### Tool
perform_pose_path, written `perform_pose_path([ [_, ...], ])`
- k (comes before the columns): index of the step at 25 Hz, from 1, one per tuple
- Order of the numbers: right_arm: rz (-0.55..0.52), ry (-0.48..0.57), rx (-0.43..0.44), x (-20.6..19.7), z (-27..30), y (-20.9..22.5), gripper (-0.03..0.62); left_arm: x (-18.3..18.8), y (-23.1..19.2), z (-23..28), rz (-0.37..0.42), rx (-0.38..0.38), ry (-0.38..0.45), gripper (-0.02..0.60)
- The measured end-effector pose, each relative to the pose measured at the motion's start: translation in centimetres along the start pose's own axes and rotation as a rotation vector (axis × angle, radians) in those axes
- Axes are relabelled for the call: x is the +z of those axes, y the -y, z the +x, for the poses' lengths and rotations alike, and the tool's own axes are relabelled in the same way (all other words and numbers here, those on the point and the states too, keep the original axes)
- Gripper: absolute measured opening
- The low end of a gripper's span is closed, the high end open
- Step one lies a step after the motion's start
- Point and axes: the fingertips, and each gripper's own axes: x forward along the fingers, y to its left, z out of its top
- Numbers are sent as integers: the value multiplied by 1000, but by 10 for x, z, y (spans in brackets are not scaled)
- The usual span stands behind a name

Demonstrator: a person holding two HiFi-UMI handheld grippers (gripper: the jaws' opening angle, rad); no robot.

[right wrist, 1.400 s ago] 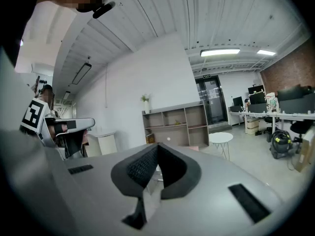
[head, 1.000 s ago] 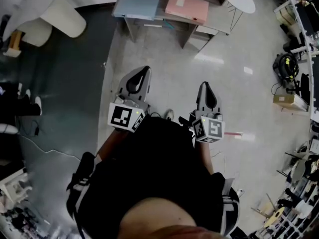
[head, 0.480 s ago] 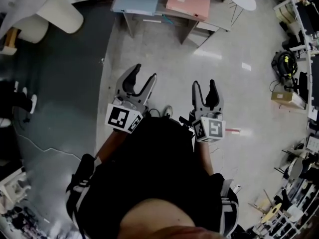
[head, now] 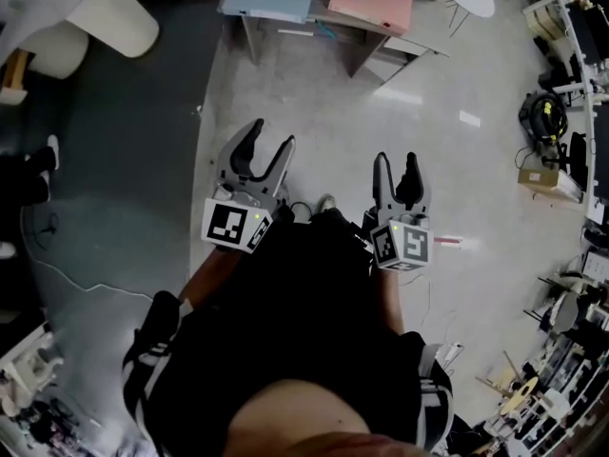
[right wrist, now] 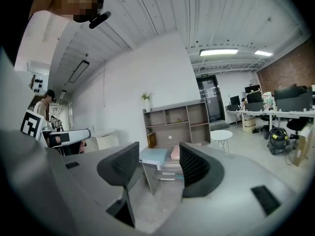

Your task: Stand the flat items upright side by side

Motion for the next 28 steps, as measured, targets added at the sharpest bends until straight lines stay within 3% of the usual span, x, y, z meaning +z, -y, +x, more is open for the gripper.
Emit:
perform_pose_path([
  [12,22,-23,-47,-16,36,3,261,-26,-17,28,-19,-57,-59,218],
  [19,23,-19,-28,-12,96,42,261,-31,-31,91,-11,-36,-65,218],
  [28,23,-62,3,12,195,121,261,-30,-42,220,-6,16,-93,218],
])
